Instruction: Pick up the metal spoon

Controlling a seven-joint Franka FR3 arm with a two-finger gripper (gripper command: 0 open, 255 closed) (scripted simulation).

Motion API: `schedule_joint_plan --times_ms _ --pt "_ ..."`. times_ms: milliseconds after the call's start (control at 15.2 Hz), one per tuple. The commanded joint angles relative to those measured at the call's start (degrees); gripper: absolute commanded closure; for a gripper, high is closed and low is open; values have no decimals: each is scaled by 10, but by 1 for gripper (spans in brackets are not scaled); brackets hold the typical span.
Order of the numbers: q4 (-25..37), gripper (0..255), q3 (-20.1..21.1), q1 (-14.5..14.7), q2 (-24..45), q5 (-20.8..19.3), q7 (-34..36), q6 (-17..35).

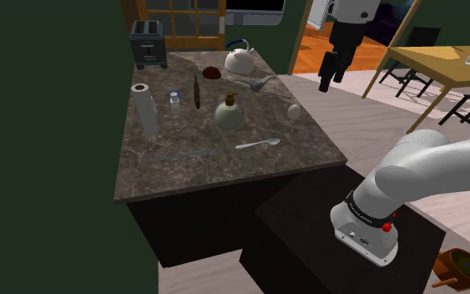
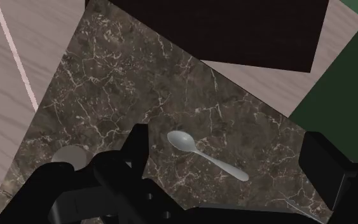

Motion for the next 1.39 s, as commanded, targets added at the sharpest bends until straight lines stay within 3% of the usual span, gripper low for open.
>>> schedule_joint_plan --times_ms 0,396,792,1056,1320 --pt "0 0 0 0 0 0 0 0" --pt "-91 0 -43 29 29 -5 -110 150" --pt "-146 0 -86 64 104 4 -225 307" --pt "-161 0 -117 98 179 26 -311 410" --pt "-158 0 -148 143 268 73 -412 506"
